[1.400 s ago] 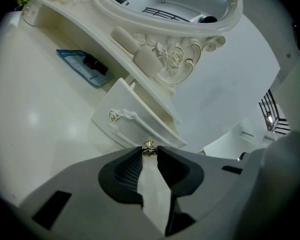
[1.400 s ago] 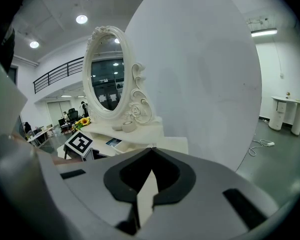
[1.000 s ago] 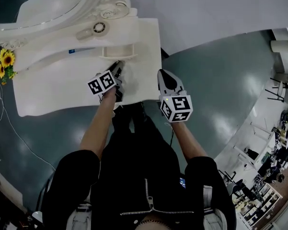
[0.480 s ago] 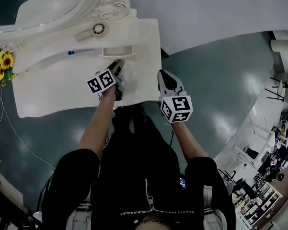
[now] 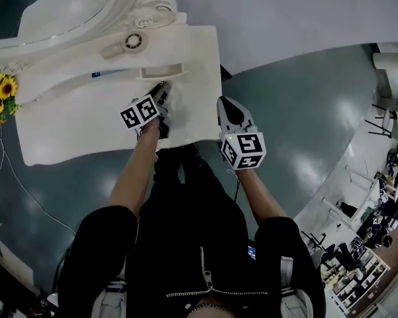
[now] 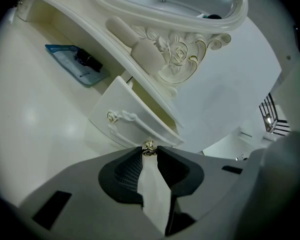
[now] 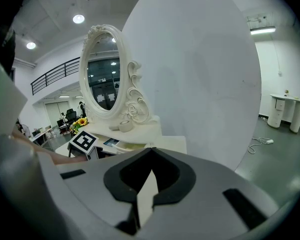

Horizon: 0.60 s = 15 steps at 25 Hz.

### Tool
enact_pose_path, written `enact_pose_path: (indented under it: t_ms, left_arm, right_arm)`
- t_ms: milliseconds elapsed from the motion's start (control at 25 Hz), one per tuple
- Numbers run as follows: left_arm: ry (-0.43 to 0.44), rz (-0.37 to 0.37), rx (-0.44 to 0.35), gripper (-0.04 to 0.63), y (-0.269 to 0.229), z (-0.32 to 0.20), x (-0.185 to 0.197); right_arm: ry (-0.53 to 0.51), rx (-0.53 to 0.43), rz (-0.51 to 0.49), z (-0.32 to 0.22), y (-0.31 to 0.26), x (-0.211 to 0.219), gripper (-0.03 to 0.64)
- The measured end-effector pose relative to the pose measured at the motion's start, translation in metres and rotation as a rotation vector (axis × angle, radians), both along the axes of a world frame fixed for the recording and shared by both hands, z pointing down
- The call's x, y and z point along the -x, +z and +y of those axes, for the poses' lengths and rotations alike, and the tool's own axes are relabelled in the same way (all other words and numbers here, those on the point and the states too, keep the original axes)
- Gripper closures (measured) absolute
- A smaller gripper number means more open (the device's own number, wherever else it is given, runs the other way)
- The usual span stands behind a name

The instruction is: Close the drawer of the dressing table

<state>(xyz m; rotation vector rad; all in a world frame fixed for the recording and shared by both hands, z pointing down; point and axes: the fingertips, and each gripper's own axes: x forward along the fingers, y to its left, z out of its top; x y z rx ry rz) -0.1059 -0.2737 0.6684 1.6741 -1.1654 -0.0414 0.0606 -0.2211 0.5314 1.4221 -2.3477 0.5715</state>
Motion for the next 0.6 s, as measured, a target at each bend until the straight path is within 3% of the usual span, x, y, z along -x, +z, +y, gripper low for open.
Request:
enact_pose_path:
  t_ms: [600]
  left_arm:
    - [-0.006,0.004,-0.017,0.491,-0.0016,-0.0081,0.0029]
  right_arm:
    - [0.007,0.006,0.002,-0.0042,0.0011,-0.0040,0.611]
